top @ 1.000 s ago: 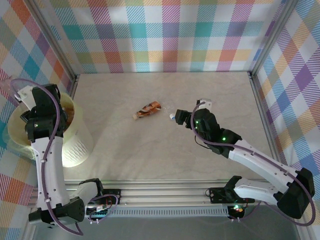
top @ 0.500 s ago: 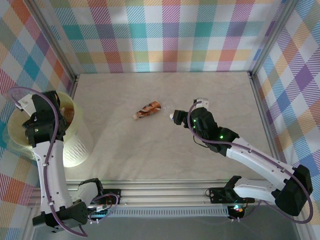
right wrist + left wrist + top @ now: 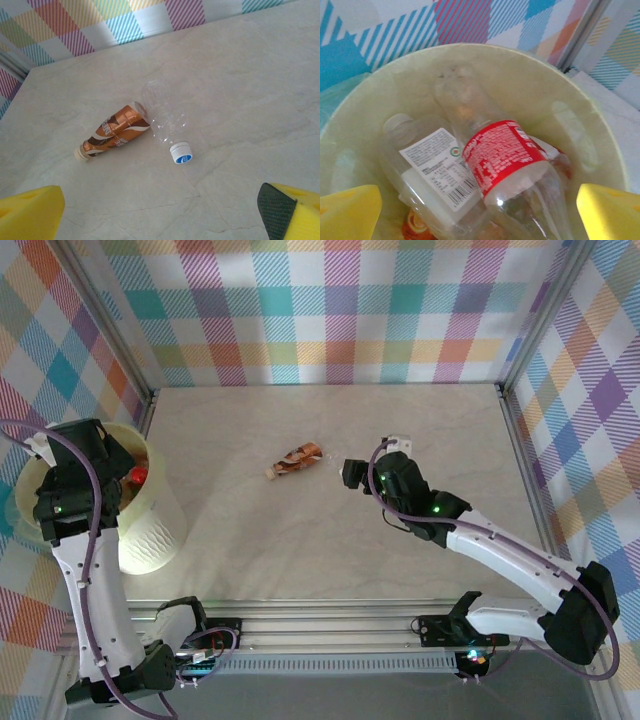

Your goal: Put the plastic bottles in the bin

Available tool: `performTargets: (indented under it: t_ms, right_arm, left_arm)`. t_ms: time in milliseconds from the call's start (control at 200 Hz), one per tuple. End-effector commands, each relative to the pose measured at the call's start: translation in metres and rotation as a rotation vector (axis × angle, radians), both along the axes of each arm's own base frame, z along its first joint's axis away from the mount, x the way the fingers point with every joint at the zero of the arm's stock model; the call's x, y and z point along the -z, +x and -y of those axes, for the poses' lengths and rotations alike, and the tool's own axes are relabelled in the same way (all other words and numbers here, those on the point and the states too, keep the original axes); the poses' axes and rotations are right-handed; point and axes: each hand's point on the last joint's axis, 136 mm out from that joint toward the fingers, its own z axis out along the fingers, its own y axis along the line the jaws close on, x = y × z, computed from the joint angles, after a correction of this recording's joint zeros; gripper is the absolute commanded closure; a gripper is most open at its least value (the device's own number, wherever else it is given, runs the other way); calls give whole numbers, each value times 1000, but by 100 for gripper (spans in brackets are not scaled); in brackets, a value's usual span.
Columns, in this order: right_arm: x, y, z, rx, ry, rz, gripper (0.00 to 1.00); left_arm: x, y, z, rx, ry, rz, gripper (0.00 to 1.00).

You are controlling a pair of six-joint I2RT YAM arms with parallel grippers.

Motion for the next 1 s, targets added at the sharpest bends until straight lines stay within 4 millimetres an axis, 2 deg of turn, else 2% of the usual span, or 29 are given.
performTargets:
  t_ms: [0, 95, 305, 415, 525, 640, 840, 995]
  right_arm:
    - [-11, 4, -4, -10, 10, 20, 0]
    - [-10, 4, -4, -11, 7, 16, 0]
    - [-7, 4, -5, -14, -5, 10, 0]
    - [-6, 4, -4, -15, -11, 6, 0]
    - [-5, 4, -4, -15, -13, 3, 0]
    - [-4, 4, -4, -11, -11, -3, 0]
    - [-1, 6, -7, -11, -8, -11, 0]
    - [1, 10, -12, -6, 5, -15, 0]
  left_arm:
    - [-2, 4, 11, 51, -67, 26, 0]
    - [7, 15, 18, 89, -116, 18, 0]
    - [48, 42, 22, 108, -233, -73, 0]
    - [55, 56, 28, 141, -277, -61, 0]
    - [51, 61, 29, 150, -282, -48, 0]
    - [42, 56, 29, 145, -271, -31, 0]
    - [11, 36, 37, 185, -230, 43, 0]
    - [-12, 24, 57, 283, -232, 128, 0]
